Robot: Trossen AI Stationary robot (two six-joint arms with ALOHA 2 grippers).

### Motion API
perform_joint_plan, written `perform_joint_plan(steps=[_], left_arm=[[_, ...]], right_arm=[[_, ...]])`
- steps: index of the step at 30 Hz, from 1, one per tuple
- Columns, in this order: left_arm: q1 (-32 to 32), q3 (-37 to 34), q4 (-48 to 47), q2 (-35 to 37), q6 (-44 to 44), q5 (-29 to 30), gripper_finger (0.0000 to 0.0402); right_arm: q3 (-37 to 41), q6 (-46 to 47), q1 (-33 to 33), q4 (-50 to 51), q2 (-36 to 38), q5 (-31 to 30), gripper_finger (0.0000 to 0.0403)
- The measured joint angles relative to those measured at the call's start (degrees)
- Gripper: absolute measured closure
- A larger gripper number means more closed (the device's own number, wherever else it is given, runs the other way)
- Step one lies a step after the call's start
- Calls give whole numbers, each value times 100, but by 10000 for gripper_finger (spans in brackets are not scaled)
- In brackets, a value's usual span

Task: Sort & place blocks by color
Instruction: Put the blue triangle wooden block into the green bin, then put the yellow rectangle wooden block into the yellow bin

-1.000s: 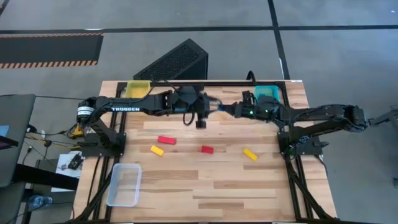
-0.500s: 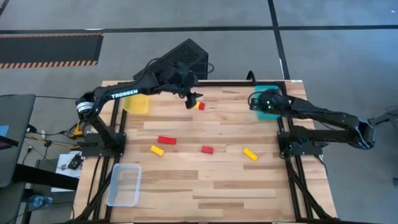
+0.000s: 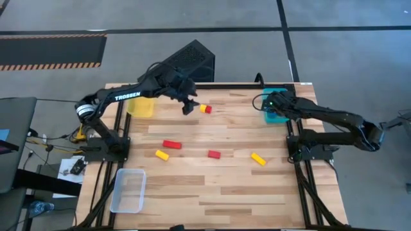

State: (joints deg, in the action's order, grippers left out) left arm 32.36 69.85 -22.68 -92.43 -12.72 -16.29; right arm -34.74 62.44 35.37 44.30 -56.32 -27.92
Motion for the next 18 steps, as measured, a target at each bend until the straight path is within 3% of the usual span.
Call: perform_joint_plan(steps=[4, 8, 11, 14, 16, 18], left_arm=[[0, -602, 388, 495, 11, -200, 180], [-13, -1280, 675, 1220, 264, -223, 180], [-169, -1518, 361, 1877, 285, -227, 180], [-525, -1576, 109, 2389, 431, 150, 180], [-822, -1576, 179, 2604, 728, 474, 180], [-1132, -1574, 433, 2686, 1220, 698, 180]], right_arm=[[-8, 451, -351, -7, 74, 54, 157], [-249, 294, -993, -195, 141, -464, 166], [-480, -549, -1638, -785, 143, -1246, 179], [-672, -1670, -2110, -1536, 114, -1700, 191], [-718, -2382, -2295, -2020, 119, -1654, 197], [-727, -2954, -2412, -2422, 119, -1061, 201]])
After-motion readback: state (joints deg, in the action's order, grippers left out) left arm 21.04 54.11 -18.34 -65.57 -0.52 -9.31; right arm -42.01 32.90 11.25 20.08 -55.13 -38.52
